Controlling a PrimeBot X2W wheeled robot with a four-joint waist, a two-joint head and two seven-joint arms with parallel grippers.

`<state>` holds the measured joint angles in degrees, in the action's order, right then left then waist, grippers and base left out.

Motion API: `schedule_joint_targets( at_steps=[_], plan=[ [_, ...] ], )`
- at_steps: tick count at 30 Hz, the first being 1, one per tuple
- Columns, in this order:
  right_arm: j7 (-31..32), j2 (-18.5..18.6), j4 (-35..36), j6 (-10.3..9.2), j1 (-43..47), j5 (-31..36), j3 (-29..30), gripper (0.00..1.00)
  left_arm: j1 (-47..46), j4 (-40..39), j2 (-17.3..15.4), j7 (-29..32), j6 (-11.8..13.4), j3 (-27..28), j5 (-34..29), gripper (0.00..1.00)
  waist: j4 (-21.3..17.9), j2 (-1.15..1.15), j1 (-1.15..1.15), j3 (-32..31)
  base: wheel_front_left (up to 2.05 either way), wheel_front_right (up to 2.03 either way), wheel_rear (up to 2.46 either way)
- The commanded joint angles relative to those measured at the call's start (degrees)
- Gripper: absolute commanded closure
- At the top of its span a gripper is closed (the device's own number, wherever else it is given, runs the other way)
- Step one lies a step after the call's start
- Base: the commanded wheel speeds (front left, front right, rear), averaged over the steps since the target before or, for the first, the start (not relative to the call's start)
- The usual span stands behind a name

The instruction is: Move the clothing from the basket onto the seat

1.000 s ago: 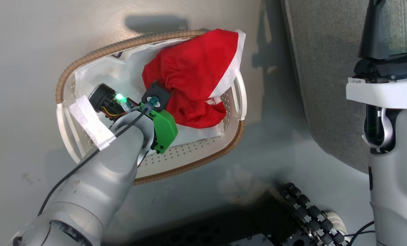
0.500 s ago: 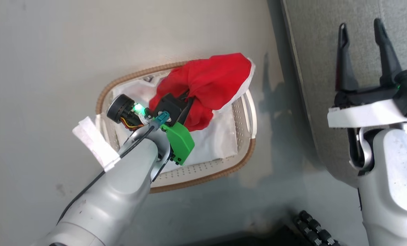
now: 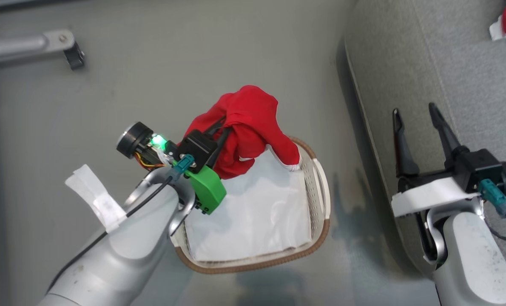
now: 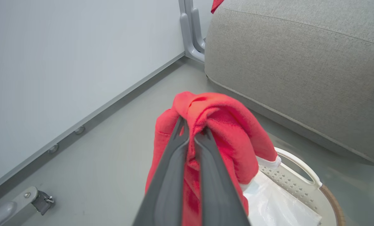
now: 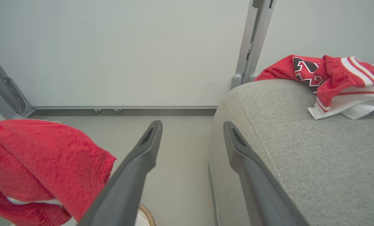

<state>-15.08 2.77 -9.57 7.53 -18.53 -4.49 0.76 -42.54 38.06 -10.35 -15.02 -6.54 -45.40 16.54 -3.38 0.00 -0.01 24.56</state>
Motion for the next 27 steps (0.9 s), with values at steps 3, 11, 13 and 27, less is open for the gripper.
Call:
schedule_joint_targets(
  at_steps=[3, 11, 13, 27],
  plan=[
    [-0.14, 0.22, -0.96, -0.08, 2.71, -0.63, -0.76, 0.00, -1.82, -1.10, -2.20, -0.18, -0.19, -0.36, -1.66, 1.00, 2.57, 0.00, 0.01, -12.26, 0.00, 0.00, 0.00],
    [-0.14, 0.21, -1.95, -0.08, 5.03, -1.59, -3.57, 0.00, -8.35, -4.63, -5.32, 2.95, -0.56, -0.53, -1.34, 1.00, 2.03, 0.00, 0.01, -17.14, 0.00, 0.00, 0.00],
    [-0.14, 0.22, -2.11, -0.08, 5.14, -1.86, -4.41, 0.00, -9.92, -5.61, -5.98, 4.11, -0.71, -0.73, -1.15, 1.00, 1.87, 0.00, 0.01, -17.86, 0.00, 0.00, 0.00],
    [-0.14, 0.21, -2.01, -0.08, 2.06, -4.19, -11.92, 0.00, -15.98, -9.90, -6.22, 9.10, -0.82, -0.46, 1.72, 1.00, 1.22, 0.00, 0.01, -20.63, 0.00, 0.00, 0.00]
  ],
)
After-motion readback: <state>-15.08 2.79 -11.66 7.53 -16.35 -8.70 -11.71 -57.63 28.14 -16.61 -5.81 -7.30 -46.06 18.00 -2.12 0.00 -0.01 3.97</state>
